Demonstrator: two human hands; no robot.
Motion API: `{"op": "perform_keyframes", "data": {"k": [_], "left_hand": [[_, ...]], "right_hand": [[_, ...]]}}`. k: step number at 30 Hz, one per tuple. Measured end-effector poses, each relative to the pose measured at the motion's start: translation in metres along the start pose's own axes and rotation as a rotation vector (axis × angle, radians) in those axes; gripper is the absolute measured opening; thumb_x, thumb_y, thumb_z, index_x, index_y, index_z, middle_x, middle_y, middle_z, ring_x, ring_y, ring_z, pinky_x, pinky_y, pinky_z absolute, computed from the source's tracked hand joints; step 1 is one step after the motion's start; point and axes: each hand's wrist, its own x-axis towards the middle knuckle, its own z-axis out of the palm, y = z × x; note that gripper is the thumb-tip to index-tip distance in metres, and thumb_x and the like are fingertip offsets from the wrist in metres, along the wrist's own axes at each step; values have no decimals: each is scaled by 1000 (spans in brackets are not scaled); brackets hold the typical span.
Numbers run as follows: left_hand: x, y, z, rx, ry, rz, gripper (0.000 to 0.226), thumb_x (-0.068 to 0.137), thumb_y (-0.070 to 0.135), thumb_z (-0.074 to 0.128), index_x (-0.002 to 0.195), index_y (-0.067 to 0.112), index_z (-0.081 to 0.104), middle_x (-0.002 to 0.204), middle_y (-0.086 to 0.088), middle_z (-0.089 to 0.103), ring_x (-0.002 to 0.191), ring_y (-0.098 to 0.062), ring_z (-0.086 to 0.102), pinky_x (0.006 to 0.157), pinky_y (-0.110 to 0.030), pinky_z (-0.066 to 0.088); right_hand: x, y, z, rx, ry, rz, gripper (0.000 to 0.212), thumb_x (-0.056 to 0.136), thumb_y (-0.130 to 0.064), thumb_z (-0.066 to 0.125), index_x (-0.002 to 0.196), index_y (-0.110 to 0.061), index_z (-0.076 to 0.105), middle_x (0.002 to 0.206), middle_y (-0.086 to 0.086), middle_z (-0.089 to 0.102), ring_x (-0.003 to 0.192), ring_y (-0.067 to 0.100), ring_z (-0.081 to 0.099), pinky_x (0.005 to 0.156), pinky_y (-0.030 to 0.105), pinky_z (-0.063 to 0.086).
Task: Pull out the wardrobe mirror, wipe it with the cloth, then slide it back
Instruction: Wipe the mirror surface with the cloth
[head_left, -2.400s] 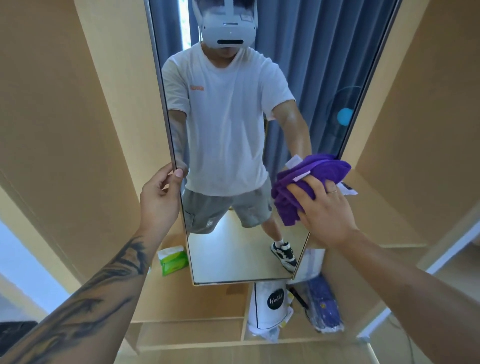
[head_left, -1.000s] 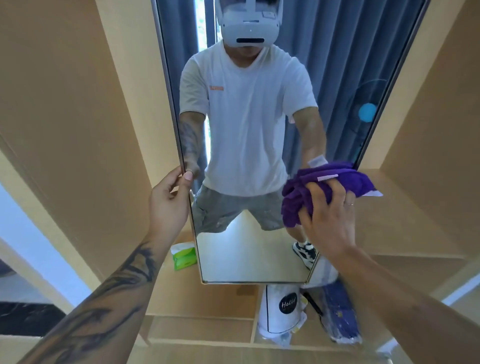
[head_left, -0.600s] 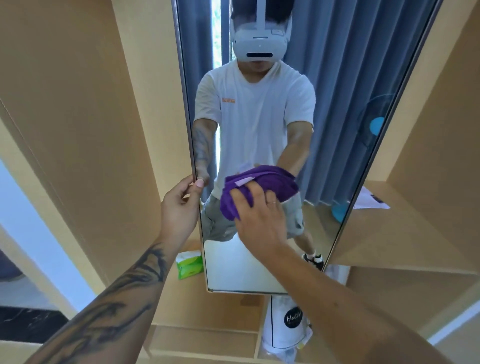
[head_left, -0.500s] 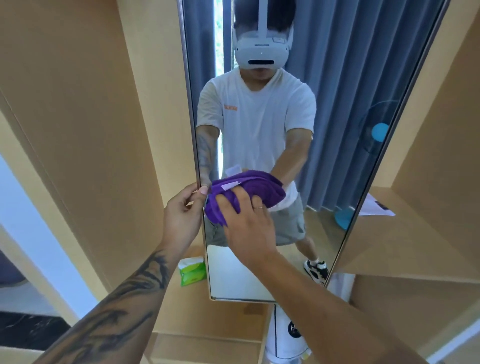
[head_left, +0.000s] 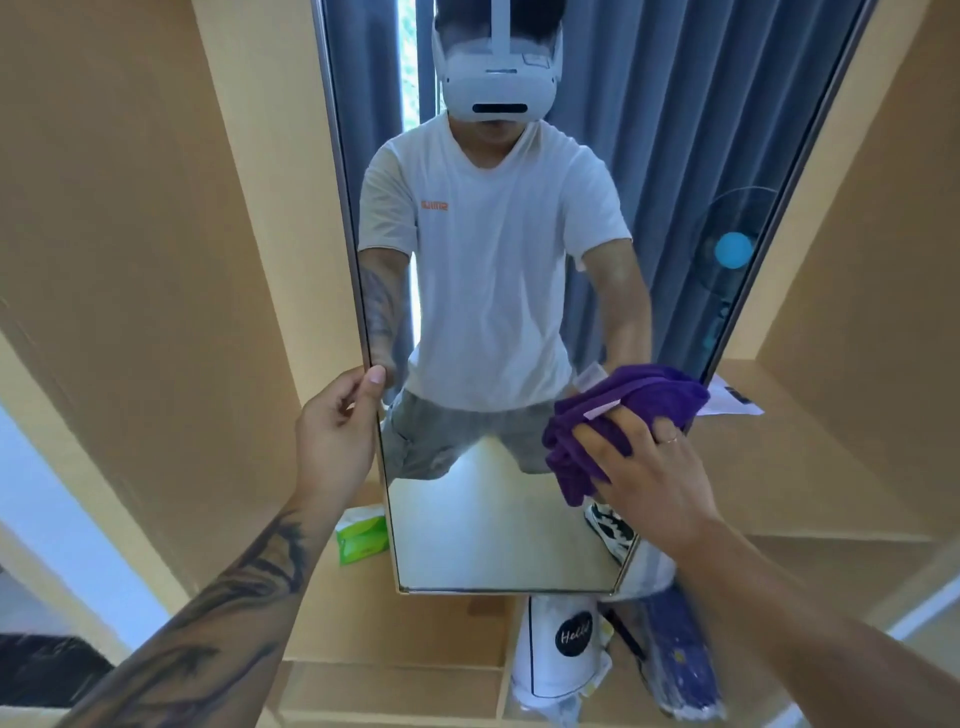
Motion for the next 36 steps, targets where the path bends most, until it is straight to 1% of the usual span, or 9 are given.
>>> {"op": "perform_keyframes", "data": {"k": [2,6,10,15,19,22,26,33,36], "left_hand": [[-3,3,1,1,-8,-13,34,95,69,54,105,47,78,84,9,77,66,-5,57,71,-30,49],[-5,7,1,-9,-18,-9,36,103,57,56,113,32,80,95,17,80,88,-9,73,82,-29,55],[-1,4,-1,-38,-63,-18,31,103,55,58,111,35,81,84,20,76,75,1,66,74,-22,51],[2,4,-5,-79,-115,-39,32,96,64,59,100,41,80,67,18,66,64,-1,57,68,-27,52],[-8,-9,-2,-46,-80,-64,37,96,67,58,112,42,79,64,16,53,60,-5,46,62,-23,44],[-26,-35,-4,-28,-163,-120,33,105,58,55,115,36,78,76,6,64,80,-10,60,88,-43,60],[-38,-54,-8,21,-188,-97,51,101,71,47,100,27,72,82,-21,58,80,-14,52,89,-61,57],[-39,-57,-4,-8,-140,-108,53,98,70,49,101,23,73,75,0,49,78,-15,50,92,-61,57],[-42,-57,-2,-16,-117,-101,45,98,70,49,100,35,76,81,9,61,79,-10,56,88,-55,59]], "right_hand": [[4,-12,-3,59,150,87,54,80,-28,85,131,-16,71,129,24,64,88,46,64,78,54,56],[28,-59,-11,107,155,-54,56,99,-35,44,153,-26,32,153,11,44,118,40,55,98,53,46],[67,-130,-30,179,420,-157,51,87,-25,55,138,-31,59,135,3,60,92,30,57,76,43,51],[76,-150,-29,114,491,-236,46,89,-20,54,133,-31,64,136,-1,62,97,28,56,81,41,53],[49,-99,-5,6,388,-288,67,77,-25,77,140,-28,54,140,3,52,105,31,49,87,46,52],[16,-45,14,-52,342,-232,68,77,-24,82,139,-28,55,140,7,57,107,36,58,88,49,54],[-20,17,33,-108,319,-197,66,81,-20,79,141,-25,51,136,17,63,101,40,69,85,51,54],[-11,-15,31,33,241,-30,58,84,-25,76,138,-20,55,138,22,56,102,45,60,83,55,50],[7,-56,26,5,253,-128,56,94,-31,63,146,-25,43,147,13,49,113,42,55,91,53,48]]}}
